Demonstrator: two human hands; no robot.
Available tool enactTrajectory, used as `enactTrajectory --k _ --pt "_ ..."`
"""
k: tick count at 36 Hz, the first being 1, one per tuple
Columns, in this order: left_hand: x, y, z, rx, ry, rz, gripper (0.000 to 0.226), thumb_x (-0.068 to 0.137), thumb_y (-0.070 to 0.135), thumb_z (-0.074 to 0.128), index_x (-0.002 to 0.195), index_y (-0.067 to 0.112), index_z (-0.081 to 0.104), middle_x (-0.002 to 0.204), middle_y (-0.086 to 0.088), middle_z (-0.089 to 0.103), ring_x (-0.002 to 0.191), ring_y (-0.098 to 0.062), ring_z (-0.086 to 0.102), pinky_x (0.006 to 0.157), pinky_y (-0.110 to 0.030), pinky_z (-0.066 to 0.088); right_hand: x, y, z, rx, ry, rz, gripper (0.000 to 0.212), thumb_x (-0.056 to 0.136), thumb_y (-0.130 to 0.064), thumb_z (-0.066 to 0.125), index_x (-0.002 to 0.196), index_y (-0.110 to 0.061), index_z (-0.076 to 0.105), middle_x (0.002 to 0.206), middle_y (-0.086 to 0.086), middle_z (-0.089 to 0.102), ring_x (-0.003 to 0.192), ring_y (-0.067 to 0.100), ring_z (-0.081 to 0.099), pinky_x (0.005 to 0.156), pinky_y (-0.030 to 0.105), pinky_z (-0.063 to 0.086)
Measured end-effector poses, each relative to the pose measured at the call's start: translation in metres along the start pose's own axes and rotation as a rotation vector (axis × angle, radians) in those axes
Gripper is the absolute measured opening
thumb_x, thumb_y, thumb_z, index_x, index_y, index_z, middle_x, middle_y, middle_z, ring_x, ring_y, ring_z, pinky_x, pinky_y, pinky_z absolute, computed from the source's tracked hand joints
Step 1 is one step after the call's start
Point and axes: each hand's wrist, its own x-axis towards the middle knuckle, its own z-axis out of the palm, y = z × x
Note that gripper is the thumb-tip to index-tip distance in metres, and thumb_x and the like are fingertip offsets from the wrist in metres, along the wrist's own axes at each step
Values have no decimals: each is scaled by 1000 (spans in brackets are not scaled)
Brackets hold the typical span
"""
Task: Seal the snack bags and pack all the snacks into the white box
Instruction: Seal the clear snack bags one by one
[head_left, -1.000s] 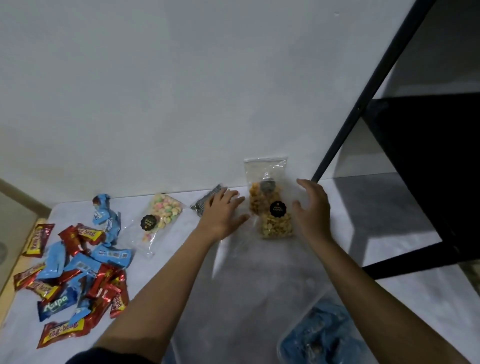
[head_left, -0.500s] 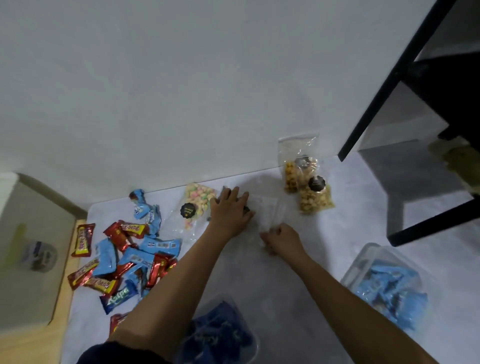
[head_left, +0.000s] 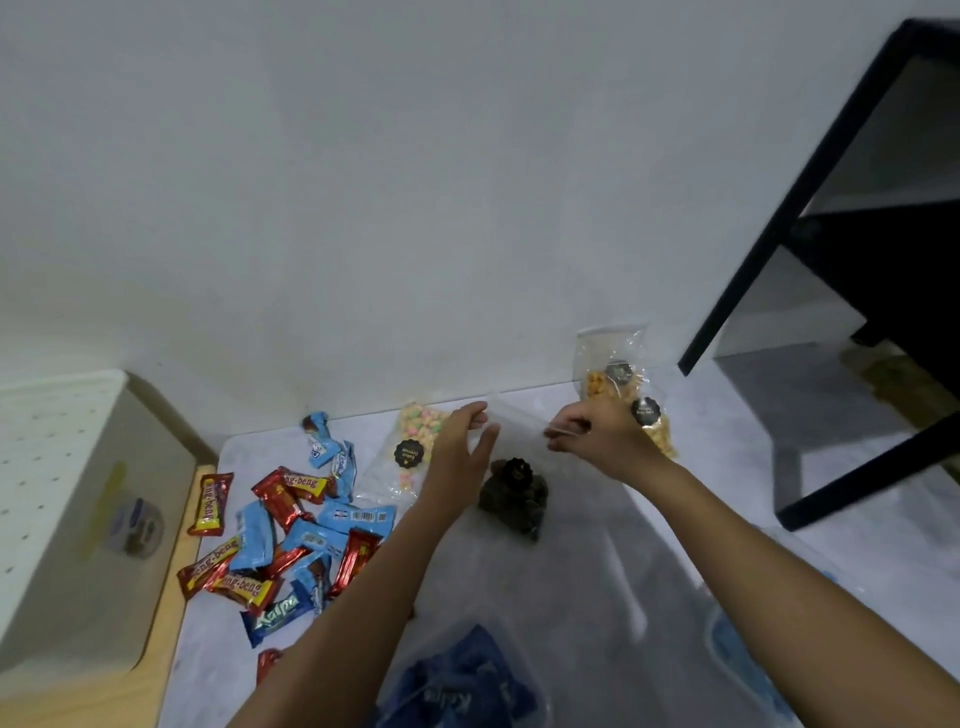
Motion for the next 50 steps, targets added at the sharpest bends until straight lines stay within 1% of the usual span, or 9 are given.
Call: enactTrajectory --k 4,8,11,17,21,29,34,40,50 --pt "-6 16 -10 -206 55 -36 20 90 14 57 110 14 59 99 4 59 94 -10 56 84 -19 44 -7 -11 -10 7 -1 -18 7 74 -6 75 79 -1 73 60 -14 58 56 -14 54 55 3 38" --pt "-12 19 -18 -309 76 -32 13 88 11 60 81 22 60 83 9 62 78 0 57 77 -17 45 -16 -12 -14 13 43 -25 7 73 -5 75 79 -3 74 63 -15 61 57 -14 54 59 8 39" --pt "-17 23 -20 -358 45 -43 7 88 9 60 83 14 60 82 2 62 74 0 57 70 -6 45 -23 -11 -15 50 110 -14 9 73 -2 74 81 -2 73 67 -6 63 57 -8 54 57 6 39" --pt "-25 24 -21 -363 18 -35 16 87 8 61 82 23 65 83 5 68 76 4 63 72 -7 47 -35 -1 -18 259 231 89 12 77 2 71 88 2 68 74 15 65 51 -7 60 48 4 43" --pt "-27 26 -20 -361 54 -43 12 84 10 66 83 21 71 83 11 70 77 8 63 72 -4 46 -42 4 -14 269 274 101 11 78 2 70 89 3 69 73 12 65 50 -7 59 50 4 44" --pt "-36 28 -17 -398 66 -56 15 80 6 69 94 3 73 86 2 71 76 9 64 72 -4 46 -53 7 -12 257 310 71 10 77 3 70 87 3 71 66 -1 63 51 -9 56 51 4 43" --pt "-43 28 -16 -365 57 -43 11 83 6 66 92 5 72 86 1 70 75 10 62 72 -3 45 -58 5 -12 185 301 53 5 79 -4 70 84 -3 71 68 -2 63 60 3 55 56 4 43" --pt "-49 34 -14 -232 39 -29 10 92 9 52 89 11 61 87 2 61 79 0 54 69 0 39 -64 -3 -10 -37 218 71 6 84 -18 65 79 -20 66 80 -5 64 74 10 56 70 27 44" --pt "-52 38 -11 -73 89 1 14 93 4 45 86 12 55 87 -3 57 79 -11 50 64 1 36 -71 -11 -9 -15 115 67 13 83 -15 65 73 -21 61 85 3 68 79 16 61 78 37 52"
